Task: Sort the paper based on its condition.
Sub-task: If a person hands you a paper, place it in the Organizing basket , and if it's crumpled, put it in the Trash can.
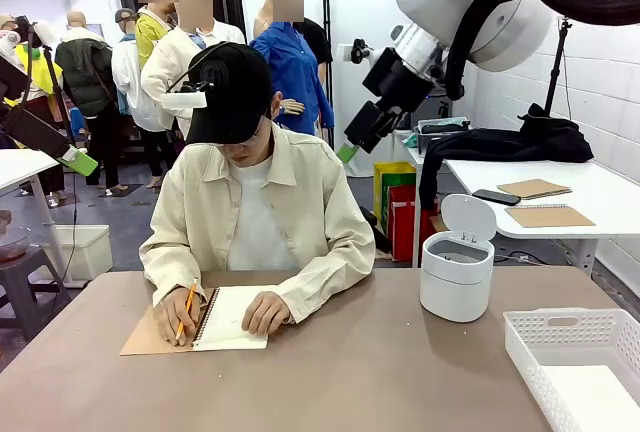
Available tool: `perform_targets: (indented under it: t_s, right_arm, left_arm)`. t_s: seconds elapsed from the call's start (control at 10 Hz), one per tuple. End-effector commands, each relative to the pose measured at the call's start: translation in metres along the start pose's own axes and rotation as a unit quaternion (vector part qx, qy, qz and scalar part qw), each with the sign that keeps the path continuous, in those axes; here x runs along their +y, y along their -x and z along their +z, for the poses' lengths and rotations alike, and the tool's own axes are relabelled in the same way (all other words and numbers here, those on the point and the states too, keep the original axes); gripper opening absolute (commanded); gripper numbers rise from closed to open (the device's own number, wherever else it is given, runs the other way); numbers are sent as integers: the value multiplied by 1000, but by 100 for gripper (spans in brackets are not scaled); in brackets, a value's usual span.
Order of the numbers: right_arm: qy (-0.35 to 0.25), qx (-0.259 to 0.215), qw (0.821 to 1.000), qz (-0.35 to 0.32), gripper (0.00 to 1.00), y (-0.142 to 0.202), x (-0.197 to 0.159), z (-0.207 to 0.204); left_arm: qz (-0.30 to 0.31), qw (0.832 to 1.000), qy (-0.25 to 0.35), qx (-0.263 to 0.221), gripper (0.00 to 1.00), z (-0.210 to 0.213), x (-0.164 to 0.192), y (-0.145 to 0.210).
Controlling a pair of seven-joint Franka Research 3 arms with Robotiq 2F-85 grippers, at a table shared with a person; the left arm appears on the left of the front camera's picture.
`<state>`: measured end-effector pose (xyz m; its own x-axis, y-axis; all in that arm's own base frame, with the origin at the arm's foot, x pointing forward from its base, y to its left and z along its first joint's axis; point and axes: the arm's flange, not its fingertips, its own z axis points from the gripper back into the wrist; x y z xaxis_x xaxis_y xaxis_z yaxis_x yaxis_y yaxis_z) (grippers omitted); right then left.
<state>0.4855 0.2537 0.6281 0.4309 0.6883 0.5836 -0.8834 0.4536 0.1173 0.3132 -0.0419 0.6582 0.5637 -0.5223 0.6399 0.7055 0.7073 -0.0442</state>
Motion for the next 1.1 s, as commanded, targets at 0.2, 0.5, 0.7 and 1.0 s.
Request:
perform_targets:
  t_s: [0.2,0.5,0.7,1.0]
  right_arm:
    - [5,-19,1000,3,100,12,34,19]
    - [34,-16,999,7,100,27,58,32]
    - [21,-18,1000,1,100,32,61,35]
    - [18,-16,1000,14,100,27,59,41]
  left_arm:
    - [0,1000,0,-3,100,1,0,0]
    - [0,1000,0,-3,100,1,0,0]
    - [0,1000,0,-3,100,1,0,0]
    - [0,1000,0,-3,100,1,0,0]
